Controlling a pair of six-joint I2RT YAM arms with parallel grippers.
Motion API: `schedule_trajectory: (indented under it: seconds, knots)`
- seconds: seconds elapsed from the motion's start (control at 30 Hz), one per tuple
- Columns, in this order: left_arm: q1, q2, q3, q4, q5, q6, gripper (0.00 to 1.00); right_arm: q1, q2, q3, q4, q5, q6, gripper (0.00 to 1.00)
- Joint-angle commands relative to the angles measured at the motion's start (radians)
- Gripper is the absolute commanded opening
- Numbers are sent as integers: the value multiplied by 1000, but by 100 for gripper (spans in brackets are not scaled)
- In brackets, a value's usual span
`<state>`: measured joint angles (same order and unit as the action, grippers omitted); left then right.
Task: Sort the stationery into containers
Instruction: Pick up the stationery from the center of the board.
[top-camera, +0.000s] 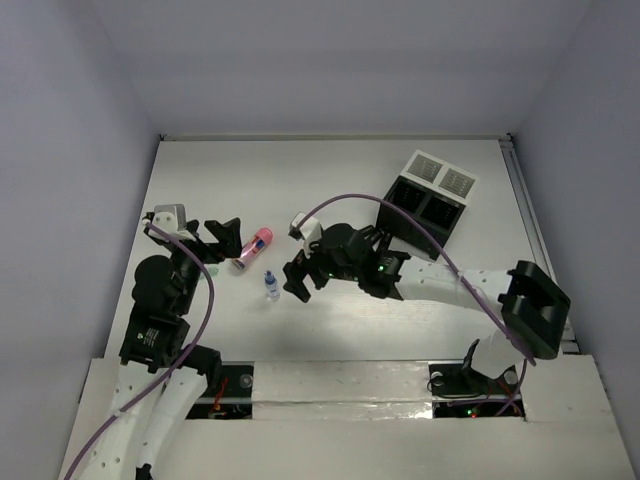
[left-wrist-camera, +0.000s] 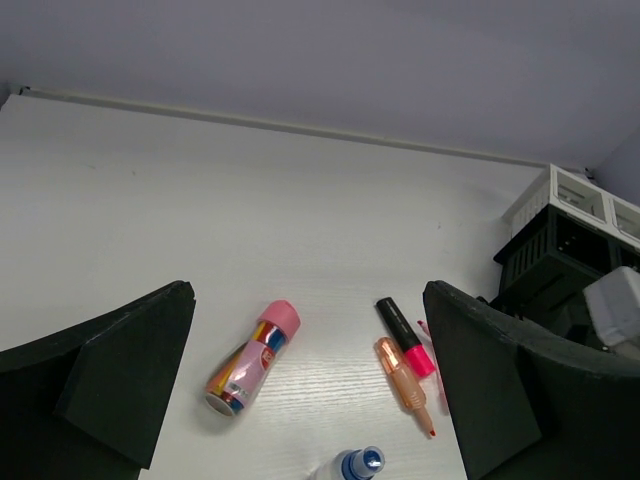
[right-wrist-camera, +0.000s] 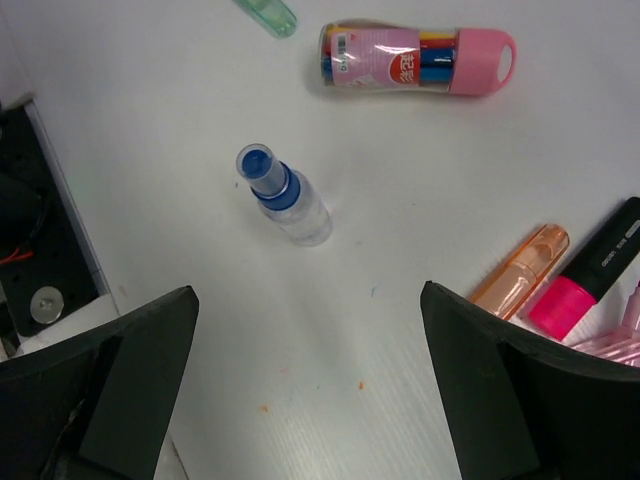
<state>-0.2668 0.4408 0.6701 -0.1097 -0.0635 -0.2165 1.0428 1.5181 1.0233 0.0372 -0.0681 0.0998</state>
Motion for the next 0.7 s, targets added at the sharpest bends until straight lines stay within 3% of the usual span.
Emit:
schedule_trajectory:
  seconds: [0.0, 0.3, 0.67]
  knots:
    - [5, -8, 39, 25, -42, -6, 99, 5, 59, 95, 58, -30, -20, 98]
    - [5, -1, 39, 28, -35, -4, 99, 14, 276, 250, 102, -102, 17, 91]
    - [5, -4, 39, 38, 2, 0, 99, 23, 366, 294, 87, -108, 28, 73]
